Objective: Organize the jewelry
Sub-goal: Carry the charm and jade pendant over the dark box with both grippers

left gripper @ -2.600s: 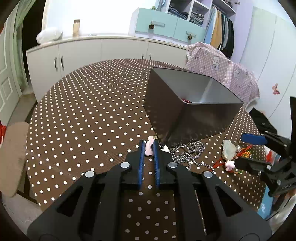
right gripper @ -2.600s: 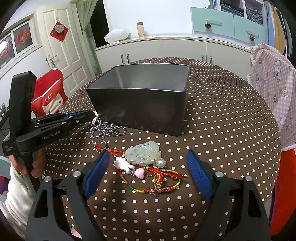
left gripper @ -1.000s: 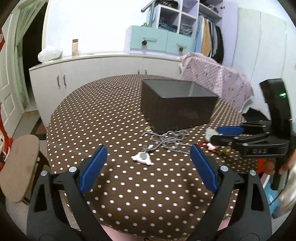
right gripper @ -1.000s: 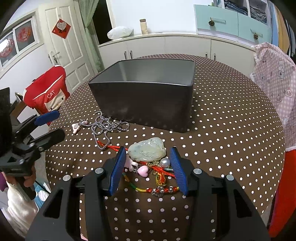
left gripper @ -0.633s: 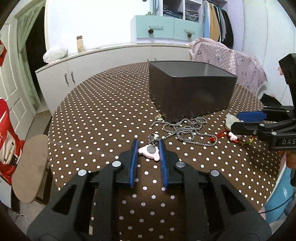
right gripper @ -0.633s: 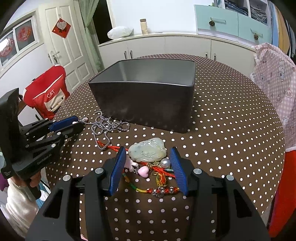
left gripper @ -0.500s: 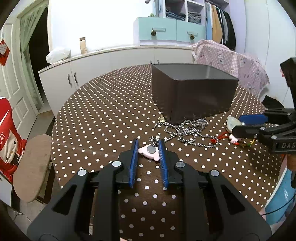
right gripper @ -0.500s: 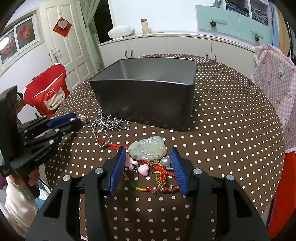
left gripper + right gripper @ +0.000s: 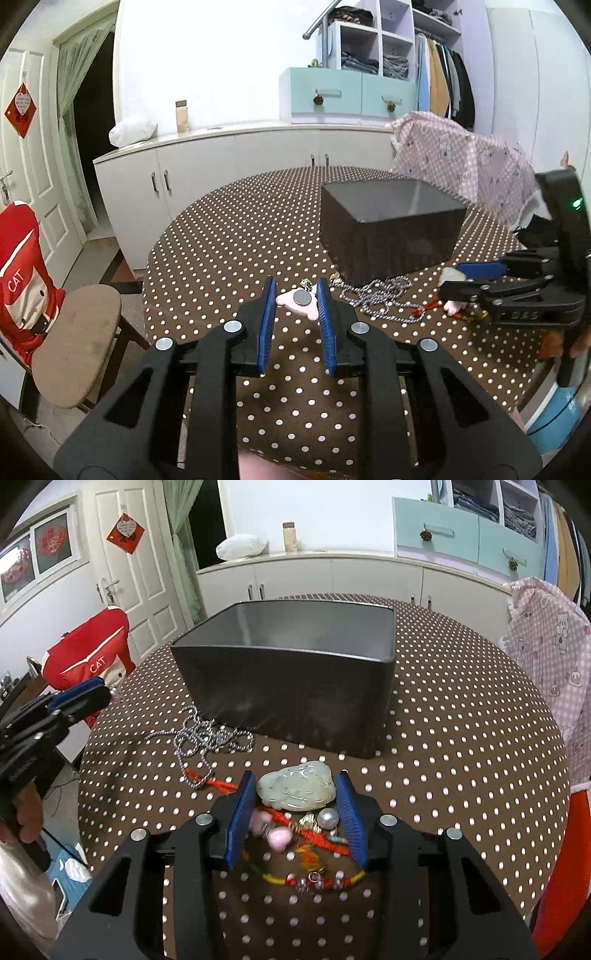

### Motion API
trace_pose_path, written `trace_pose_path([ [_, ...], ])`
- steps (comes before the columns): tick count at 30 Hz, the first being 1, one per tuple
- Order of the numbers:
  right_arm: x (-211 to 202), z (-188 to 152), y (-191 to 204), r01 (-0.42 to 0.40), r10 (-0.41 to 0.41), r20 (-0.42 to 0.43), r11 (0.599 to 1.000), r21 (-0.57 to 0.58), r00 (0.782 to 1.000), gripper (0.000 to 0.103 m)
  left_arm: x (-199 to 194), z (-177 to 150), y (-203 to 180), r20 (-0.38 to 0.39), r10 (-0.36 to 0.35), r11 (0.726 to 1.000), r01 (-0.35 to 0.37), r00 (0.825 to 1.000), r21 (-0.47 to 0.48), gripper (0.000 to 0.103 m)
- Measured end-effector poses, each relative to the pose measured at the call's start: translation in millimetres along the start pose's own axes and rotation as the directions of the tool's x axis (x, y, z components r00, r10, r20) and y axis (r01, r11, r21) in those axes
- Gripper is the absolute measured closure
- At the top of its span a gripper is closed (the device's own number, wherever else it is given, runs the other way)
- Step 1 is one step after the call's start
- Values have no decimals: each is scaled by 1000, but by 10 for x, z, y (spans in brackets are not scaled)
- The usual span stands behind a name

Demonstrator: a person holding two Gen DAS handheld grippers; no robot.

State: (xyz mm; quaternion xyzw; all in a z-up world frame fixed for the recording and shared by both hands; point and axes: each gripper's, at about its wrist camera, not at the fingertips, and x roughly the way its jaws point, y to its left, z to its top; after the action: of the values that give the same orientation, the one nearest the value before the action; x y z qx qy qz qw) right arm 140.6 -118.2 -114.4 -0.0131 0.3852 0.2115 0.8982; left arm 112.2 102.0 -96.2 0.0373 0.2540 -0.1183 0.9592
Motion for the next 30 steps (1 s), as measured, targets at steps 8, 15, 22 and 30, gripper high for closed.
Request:
trace_pose_path([
  [8,-93,73,-78,-11,10,16,999,47,1000,62,4,88,-39,22,-26,999,27,999,-25,81],
  [15,-377,232,-152,-9,3,104,998,58,995,62,43,206,-154,56,-50,998,52,997,-34,81],
  [22,-519,405,-206,-4,-5,162,998,57,987,62,120,345,-277,82,-82,995,85,993,-42,81],
  [30,-491,557,-209,-15,6,181,999,50,984,61,275,453,-397,86,-117,992,121,989,-42,81],
])
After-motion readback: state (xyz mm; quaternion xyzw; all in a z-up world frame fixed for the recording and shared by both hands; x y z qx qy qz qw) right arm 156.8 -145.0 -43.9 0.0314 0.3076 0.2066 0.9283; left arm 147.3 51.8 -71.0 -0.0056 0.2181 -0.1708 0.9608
